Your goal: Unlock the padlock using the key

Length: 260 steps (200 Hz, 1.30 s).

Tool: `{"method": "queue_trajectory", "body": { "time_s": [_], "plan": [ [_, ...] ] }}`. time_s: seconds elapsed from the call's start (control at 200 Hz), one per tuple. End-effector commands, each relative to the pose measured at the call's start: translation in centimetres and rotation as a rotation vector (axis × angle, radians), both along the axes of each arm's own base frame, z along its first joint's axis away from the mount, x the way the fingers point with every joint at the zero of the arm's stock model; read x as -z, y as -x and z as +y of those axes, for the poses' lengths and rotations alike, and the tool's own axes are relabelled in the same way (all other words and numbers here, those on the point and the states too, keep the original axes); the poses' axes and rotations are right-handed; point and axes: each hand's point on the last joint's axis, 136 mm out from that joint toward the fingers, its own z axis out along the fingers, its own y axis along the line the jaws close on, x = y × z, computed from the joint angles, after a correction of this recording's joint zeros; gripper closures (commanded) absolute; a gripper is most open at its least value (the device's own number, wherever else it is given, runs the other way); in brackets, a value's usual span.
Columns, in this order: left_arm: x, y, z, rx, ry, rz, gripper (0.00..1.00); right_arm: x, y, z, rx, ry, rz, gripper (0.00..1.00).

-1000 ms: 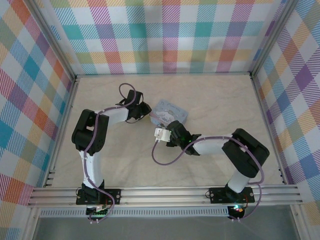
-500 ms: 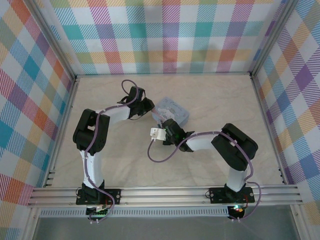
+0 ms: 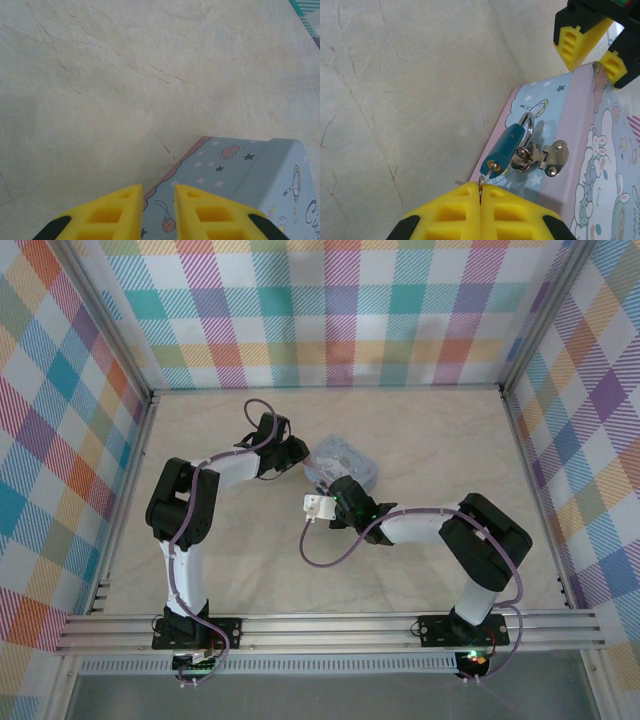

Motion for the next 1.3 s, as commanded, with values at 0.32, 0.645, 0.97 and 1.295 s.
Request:
{"method": "queue_trajectory", "body": {
  "time_s": [0.32,0.645,0.97,1.295],
  "plan": [
    [2.4,3.2,-3.2,0.151,0.001,0.082,0.76,-5.0,-6.0,1.6,-0.041,-0.057,-0.220,1.00],
    [2.1,2.4,-2.5,0.138,-0.029,0.070,0.76,-6.0,-6.3,-0.6,-0.027,-0.014,-0.268,1.00],
    [1.6,1.2,-2.2,0.130,-0.064,0.046,0.75,-6.7,-6.4,-1.9,-0.036,-0.001,-0.329,1.00],
    [1.7,1.7,-4.6,0.160,0.006,0.058,0.75,-5.2,-6.7,0.9,-0.082,-0.023,-0.288,1.00]
  ]
}}
